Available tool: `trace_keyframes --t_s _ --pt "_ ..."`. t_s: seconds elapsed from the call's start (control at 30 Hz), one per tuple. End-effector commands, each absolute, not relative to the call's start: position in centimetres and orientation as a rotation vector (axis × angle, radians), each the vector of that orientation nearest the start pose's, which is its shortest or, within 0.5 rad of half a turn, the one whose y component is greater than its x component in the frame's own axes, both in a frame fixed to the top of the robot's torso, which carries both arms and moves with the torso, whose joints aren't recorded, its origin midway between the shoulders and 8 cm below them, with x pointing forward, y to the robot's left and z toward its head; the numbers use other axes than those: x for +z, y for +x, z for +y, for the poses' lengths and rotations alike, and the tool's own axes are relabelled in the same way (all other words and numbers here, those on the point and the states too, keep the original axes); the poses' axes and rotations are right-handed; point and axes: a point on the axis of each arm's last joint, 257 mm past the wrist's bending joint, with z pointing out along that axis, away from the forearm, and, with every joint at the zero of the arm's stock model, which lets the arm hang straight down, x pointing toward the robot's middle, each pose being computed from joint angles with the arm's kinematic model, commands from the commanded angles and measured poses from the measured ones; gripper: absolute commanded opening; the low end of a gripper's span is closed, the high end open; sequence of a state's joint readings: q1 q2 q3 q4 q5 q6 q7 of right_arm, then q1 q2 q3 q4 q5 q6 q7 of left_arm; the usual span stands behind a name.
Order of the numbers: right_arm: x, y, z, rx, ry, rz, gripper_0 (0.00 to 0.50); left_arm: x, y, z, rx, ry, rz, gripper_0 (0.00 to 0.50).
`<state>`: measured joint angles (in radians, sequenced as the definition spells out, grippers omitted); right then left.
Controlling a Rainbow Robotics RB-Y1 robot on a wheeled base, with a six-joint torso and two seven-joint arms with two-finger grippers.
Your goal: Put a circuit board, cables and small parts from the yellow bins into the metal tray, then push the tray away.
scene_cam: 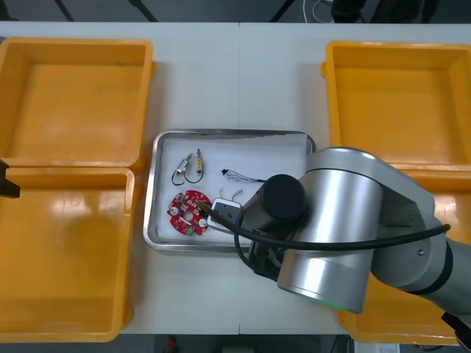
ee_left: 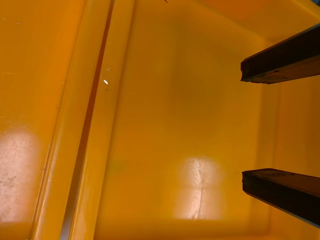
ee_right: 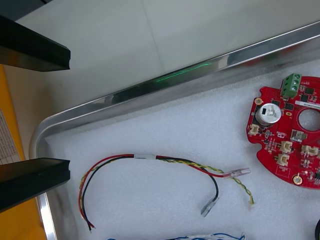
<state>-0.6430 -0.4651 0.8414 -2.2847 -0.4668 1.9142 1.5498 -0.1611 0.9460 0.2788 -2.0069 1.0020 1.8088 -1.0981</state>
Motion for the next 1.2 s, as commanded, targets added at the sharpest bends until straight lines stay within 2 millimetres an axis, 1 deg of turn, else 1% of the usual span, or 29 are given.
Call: trace_keyframes --t_s 0.03,0.23,0.37,0.5,0.7,0.8,0.9,1.03,1.2 --pt "-22.7 34.1 -1.1 -0.287 -1.729 1.993 0.500 -15.9 38.1 41.0 -0.027 -0.119 2.703 0.500" --pt "-24.6 33.9 1.3 -0.239 -1.783 1.921 0.500 -16.1 38.0 41.4 -0.015 -0.125 2.702 0.500" --pt "-26.1 33.9 2.0 -0.232 -1.814 1.901 0.500 -16.1 38.0 41.4 -0.015 -0.122 2.704 0.500" --pt "-27.1 34.1 2.5 -0.252 -1.823 1.898 0.500 -16.1 38.0 41.4 -0.015 -0.122 2.704 0.500" --pt "-28.2 34.2 3.6 -0.297 -1.842 1.891 0.500 -16.1 38.0 41.4 -0.015 -0.122 2.704 0.500" --pt "-28.5 34.2 4.3 -0.300 -1.841 1.893 0.500 -16.1 38.0 41.4 -0.015 -0.122 2.704 0.500" --pt "-28.7 34.3 4.5 -0.311 -1.840 1.898 0.500 -16.1 38.0 41.4 -0.015 -0.122 2.704 0.500" --pt "-29.2 34.6 4.1 -0.342 -1.844 1.898 0.500 -16.1 38.0 41.4 -0.015 -0.122 2.704 0.500" --pt "-29.2 34.7 4.1 -0.345 -1.844 1.895 0.500 -16.1 38.0 41.4 -0.015 -0.122 2.704 0.500"
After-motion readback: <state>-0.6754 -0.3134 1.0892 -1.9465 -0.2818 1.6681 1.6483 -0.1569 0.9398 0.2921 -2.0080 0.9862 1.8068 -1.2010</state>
